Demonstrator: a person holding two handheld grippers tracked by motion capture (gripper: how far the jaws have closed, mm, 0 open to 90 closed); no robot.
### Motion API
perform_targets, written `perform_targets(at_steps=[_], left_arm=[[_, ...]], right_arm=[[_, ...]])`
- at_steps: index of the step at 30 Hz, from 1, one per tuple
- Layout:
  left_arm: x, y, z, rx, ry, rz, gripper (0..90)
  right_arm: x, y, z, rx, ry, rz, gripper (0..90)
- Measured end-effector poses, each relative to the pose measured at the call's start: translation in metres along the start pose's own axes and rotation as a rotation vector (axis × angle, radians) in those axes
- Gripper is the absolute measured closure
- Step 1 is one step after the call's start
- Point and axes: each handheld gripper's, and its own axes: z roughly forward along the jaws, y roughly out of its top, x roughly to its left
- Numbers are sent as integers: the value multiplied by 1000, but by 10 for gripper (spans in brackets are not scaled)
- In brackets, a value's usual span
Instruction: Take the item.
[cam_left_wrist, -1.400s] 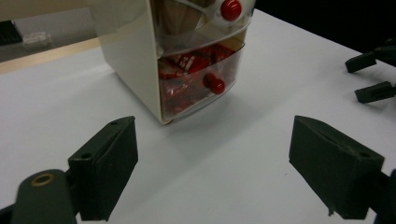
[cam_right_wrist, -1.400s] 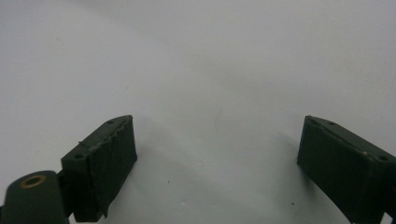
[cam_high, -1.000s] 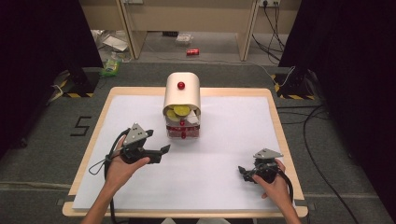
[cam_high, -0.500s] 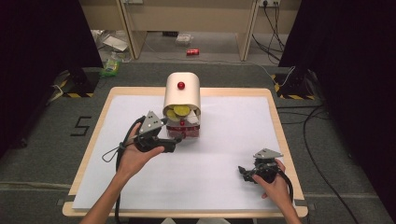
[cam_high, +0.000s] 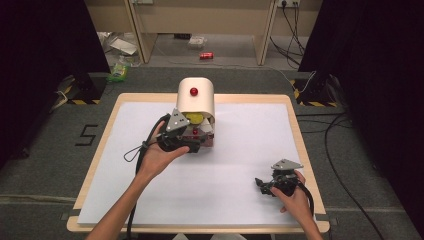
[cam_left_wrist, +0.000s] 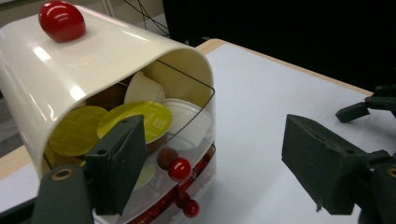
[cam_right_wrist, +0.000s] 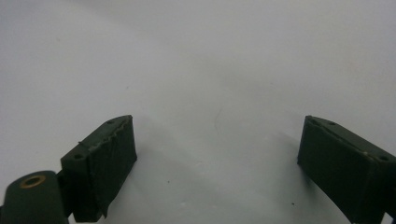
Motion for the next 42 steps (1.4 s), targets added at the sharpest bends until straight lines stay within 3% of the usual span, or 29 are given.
perform_targets(at_steps=[10,16,24,29,32,35,42], left_arm=[[4,-2,11,18,46,30,225],[10,-8,17,41,42,-8,224],[19,-15,20,54,47,-24,226],[17,-14,19,76,56,-15,228],[16,-13,19,100,51,13,229],[13,-13,15,112,38,3,229],[6,-18,9,114,40,24,230]], right_arm=[[0,0,0,0,0,1,118],[0,0,0,0,1,1,118],[0,0,0,0,1,1,118],[0,0,0,1,0,5,118],[0,0,0,1,-1,4,118],[0,0,0,1,0,5,118],[0,0,0,1,0,4,118]])
